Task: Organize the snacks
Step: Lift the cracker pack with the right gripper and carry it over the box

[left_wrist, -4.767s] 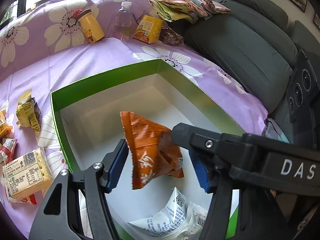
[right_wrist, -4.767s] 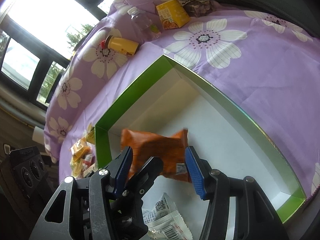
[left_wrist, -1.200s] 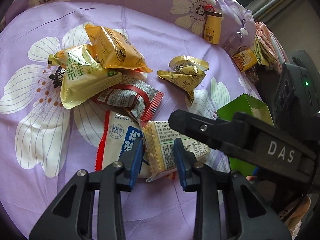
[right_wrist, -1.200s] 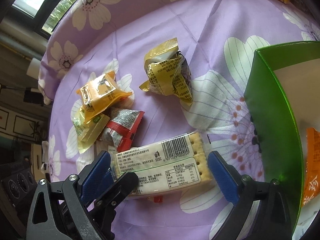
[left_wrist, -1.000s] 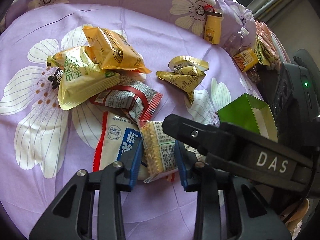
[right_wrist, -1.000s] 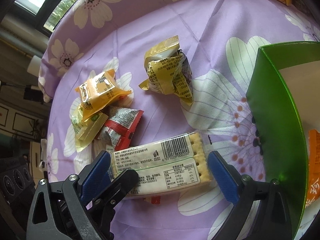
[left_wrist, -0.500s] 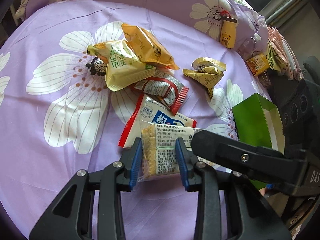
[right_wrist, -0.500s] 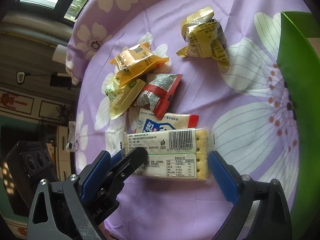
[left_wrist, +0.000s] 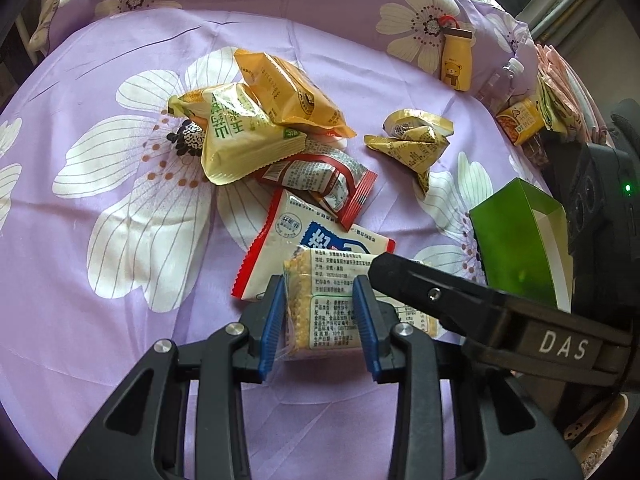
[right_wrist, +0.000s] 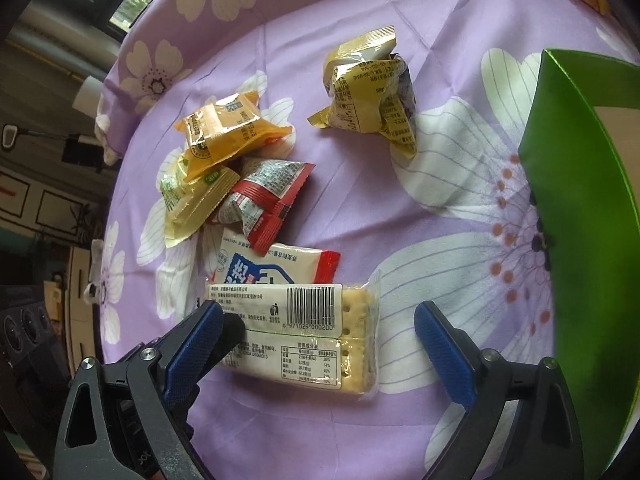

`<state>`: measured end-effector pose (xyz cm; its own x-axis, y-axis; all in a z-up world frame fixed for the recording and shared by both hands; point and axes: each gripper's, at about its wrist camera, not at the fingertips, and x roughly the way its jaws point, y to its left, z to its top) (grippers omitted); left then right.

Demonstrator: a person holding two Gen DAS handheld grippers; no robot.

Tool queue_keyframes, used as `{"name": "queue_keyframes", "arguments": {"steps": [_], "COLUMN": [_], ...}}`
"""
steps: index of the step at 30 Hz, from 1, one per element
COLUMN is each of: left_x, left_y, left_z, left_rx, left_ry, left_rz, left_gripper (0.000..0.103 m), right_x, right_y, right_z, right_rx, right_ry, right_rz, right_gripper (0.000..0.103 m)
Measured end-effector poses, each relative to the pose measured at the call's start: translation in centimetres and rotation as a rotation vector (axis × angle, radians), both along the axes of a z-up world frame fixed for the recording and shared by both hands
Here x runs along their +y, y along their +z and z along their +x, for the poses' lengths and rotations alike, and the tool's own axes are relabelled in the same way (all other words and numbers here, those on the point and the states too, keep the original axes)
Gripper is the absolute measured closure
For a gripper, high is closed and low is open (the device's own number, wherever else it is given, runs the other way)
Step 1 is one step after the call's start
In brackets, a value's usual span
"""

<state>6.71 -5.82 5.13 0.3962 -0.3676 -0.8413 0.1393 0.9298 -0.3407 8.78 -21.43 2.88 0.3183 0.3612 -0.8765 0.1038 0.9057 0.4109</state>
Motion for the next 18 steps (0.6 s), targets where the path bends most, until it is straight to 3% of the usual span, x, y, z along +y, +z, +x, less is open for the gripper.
{"name": "queue_keyframes", "arguments": {"steps": [2,6,13,18], "left_x": [0.0,-0.5,-1.0,-1.4], "left_y": [-0.1,-0.1,0.5,2.5], "left_z": [0.2,0.1,-0.4,-1.3], "left_rx": [0.005,0.002,-0.020,-0.074], "left_ry": [0.007,-0.003,0.001,-0.003], "left_rz": [-0.009,-0.009,0.023,0.022], "left_gripper": [0.068,0.069,0.069,0.069], "right_x": [0.1,-0.4,-0.3,-0.6], "right_y": [0.3,-0.4,0.1,2.1], "right_z": [-0.1,0.0,-0.8,-1.9], "right_rx": [-0.021,-0.001,-0.022,-0.067], "right_ry": [0.007,0.013,0.007,0.007], "right_rz": [-0.003,0.135,0.122,0.110], "right_gripper": [0.014,0.017,0.019,0.020]}}
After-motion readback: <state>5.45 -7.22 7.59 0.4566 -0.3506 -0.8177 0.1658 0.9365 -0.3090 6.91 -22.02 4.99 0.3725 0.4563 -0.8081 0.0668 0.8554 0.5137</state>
